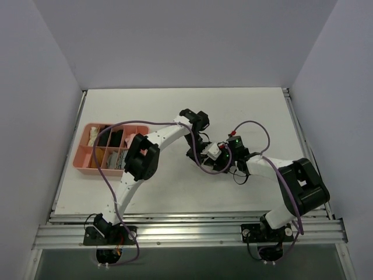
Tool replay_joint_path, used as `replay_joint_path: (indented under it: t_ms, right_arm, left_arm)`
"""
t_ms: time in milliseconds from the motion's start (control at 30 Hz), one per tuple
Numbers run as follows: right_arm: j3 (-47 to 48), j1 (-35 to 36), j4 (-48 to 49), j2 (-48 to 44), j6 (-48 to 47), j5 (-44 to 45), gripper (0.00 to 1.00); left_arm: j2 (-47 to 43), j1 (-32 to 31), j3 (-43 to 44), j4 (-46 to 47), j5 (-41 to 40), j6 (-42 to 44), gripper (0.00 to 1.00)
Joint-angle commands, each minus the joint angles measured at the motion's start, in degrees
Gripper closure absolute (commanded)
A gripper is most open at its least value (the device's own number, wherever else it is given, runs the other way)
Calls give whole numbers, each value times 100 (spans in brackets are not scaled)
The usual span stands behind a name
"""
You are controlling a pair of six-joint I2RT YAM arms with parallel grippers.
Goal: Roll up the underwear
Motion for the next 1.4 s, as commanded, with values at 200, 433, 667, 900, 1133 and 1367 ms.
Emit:
replay_joint_path:
  t_ms: [200, 433, 667, 900, 1133, 1367]
  right_arm:
    - [-46, -208, -528, -558, 749, 921, 54]
    - [296, -401, -1581, -1411, 504, 1922, 53]
    - [393, -445, -1890, -1815, 48, 2311, 53]
    - [156, -463, -1250, -1685, -122, 1671, 52]
    - [-72, -393, -1057, -982, 144, 2153, 53]
    - [-12, -156, -228, -515, -1525, 1958, 53]
  left_arm:
    - [423, 499, -176, -1277, -480, -1022, 97]
    - [546, 500, -71, -1391, -410, -1092, 97]
    - [661, 508, 44, -1514, -374, -1136, 97]
    - [626, 491, -9, -1444, -401, -1153, 97]
    - [643, 403, -61, -1357, -418, -1250, 97]
    - [643, 332, -210, -1277, -445, -1408, 97]
